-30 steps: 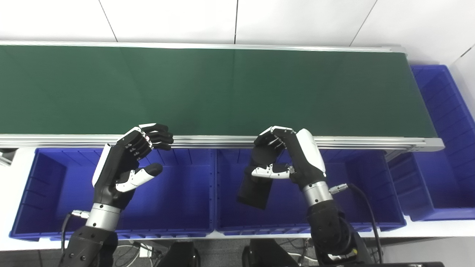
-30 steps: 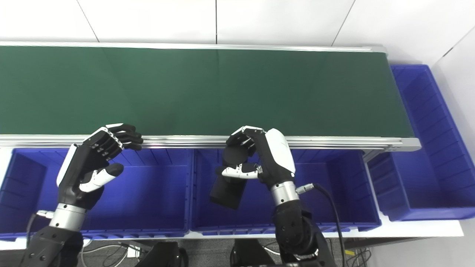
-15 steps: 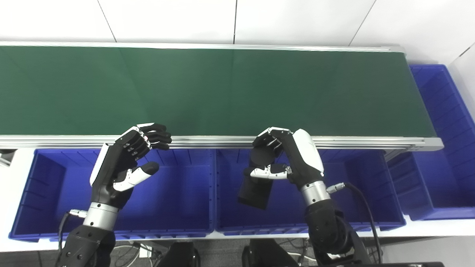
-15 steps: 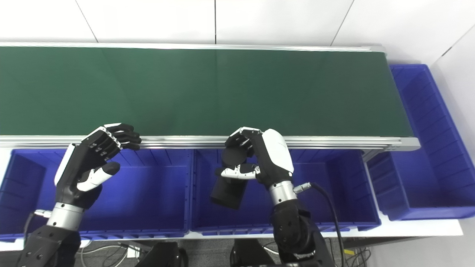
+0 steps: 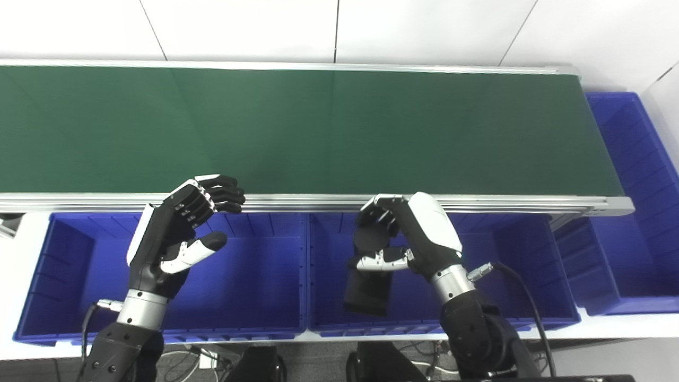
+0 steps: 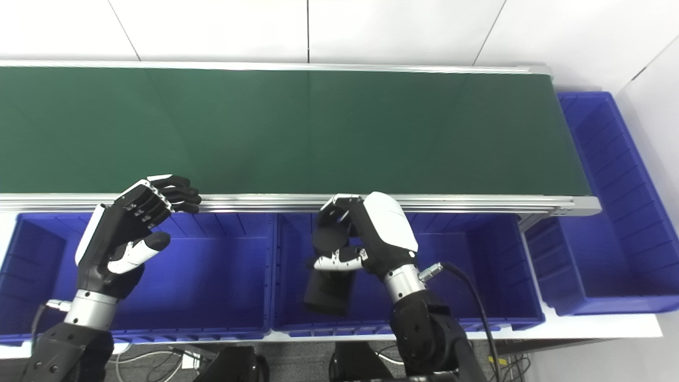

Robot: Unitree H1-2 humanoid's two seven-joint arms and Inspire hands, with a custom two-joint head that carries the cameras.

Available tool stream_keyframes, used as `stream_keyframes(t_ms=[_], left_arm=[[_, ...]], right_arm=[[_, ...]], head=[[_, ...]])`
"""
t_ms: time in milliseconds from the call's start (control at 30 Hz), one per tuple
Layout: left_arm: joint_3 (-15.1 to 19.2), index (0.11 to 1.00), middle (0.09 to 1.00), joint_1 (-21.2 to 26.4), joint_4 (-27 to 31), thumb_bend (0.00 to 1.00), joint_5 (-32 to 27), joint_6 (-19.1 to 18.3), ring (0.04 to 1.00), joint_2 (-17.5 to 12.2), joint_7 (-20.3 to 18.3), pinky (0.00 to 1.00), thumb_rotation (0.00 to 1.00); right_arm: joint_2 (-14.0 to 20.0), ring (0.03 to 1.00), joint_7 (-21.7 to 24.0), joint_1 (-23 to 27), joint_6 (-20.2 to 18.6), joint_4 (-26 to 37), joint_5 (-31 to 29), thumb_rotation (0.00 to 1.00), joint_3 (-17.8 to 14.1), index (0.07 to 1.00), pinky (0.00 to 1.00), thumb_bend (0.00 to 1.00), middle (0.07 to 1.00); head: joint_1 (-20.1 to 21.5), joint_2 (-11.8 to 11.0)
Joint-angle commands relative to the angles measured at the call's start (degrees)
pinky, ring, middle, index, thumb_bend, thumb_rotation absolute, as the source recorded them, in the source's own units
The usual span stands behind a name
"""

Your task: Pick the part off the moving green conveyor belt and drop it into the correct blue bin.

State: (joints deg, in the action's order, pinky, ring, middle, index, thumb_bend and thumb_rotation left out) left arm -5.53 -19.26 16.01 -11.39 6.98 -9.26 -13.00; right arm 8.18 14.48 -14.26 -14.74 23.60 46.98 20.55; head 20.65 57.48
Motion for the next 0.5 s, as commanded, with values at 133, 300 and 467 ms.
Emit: stream_keyframes(t_ms=[133, 300, 467], left_arm=[[0.18, 0.658, 0.646, 0.51, 1.64, 0.95, -0.34, -0.07, 0.628, -0.50, -0.62, 0.58, 0.52], [0.09, 0.661, 0.646, 0.55, 1.35, 0.95, -0.44, 0.34, 0.628, -0.44, -0.80, 0.58, 0.51], [0.05, 0.661, 0.642, 0.46, 1.42, 0.95, 0.08, 0.45, 0.629, -0.43, -0.67, 0.58, 0.52]], right_arm=[[1.93, 0.746, 5.18, 1.73, -1.08, 2.65, 3.82, 0.59, 1.84, 0.746, 0.68, 0.76, 0.747], [2.10, 0.825, 6.97, 1.91, -1.34, 3.22, 4.70, 0.81, 2.01, 0.816, 0.76, 0.75, 0.824], [2.04, 0.823, 7.52, 1.88, -1.29, 3.38, 4.81, 0.85, 1.83, 0.819, 0.76, 0.74, 0.828]], head=[[-0.24, 0.01], [-0.35, -0.20], [-0.60, -0.48]])
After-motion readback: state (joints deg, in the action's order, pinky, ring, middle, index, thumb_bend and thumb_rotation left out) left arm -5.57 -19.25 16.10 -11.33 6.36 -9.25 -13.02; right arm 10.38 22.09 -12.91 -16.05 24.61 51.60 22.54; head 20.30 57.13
